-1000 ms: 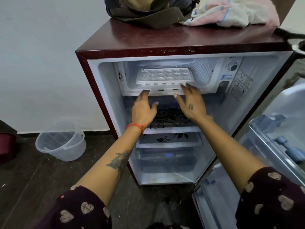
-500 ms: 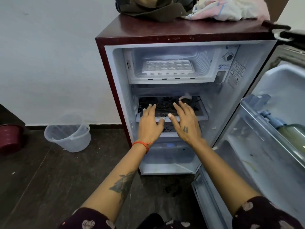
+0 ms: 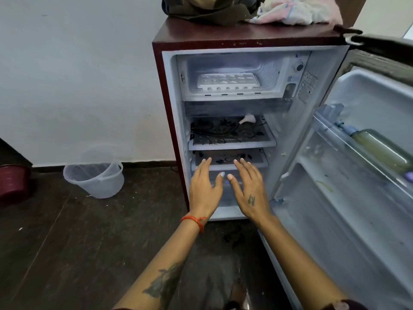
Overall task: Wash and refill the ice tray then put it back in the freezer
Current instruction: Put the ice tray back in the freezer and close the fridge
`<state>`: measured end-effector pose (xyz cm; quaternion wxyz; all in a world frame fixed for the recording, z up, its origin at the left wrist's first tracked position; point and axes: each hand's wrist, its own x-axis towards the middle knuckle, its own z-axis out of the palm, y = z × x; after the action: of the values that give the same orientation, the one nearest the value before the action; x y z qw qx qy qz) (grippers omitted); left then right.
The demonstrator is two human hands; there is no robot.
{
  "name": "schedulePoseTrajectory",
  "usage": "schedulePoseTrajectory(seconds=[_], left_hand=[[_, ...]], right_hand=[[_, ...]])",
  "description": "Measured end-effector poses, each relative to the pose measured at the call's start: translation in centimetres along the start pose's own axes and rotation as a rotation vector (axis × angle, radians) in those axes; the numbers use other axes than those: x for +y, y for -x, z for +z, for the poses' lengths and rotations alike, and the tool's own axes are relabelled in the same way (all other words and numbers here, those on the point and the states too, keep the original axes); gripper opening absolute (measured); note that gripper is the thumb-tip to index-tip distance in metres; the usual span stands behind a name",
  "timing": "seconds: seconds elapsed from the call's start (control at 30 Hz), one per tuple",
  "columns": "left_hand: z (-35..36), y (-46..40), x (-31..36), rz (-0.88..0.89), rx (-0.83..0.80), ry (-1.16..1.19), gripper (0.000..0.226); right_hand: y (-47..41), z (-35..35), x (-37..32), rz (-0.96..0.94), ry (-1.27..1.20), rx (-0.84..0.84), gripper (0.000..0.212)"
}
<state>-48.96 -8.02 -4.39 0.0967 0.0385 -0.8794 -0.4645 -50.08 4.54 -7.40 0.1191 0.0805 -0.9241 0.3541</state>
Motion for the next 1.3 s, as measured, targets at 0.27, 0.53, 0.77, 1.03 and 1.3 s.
schedulePoseTrajectory(seconds=[0.27, 0.53, 0.77, 1.03, 1.3], left_hand=[[-0.6, 7.3, 1.0, -0.001, 0.017, 0.05, 0.053], [1.6, 13.6, 3.2, -0.003, 0.08, 0.063, 0.05], [6.5, 20.1, 7.1, 0.003, 0.132, 0.068, 0.046], [12.8, 25.9, 10.6, 0.111, 0.13, 0.093, 0.045], [18.4, 28.8, 14.3, 0.276, 0.038, 0.136, 0.045]], right_hand=[[7.8, -1.3, -1.0, 0.061, -0.083, 0.011, 0.071], [13.7, -4.8, 0.7, 0.063, -0.173, 0.004, 0.068], [19.0, -10.0, 3.8, 0.018, -0.202, 0.007, 0.066], [24.1, -15.5, 8.9, -0.017, -0.218, 0.102, 0.052], [27.5, -20.1, 13.6, 0.026, -0.212, 0.286, 0.057]])
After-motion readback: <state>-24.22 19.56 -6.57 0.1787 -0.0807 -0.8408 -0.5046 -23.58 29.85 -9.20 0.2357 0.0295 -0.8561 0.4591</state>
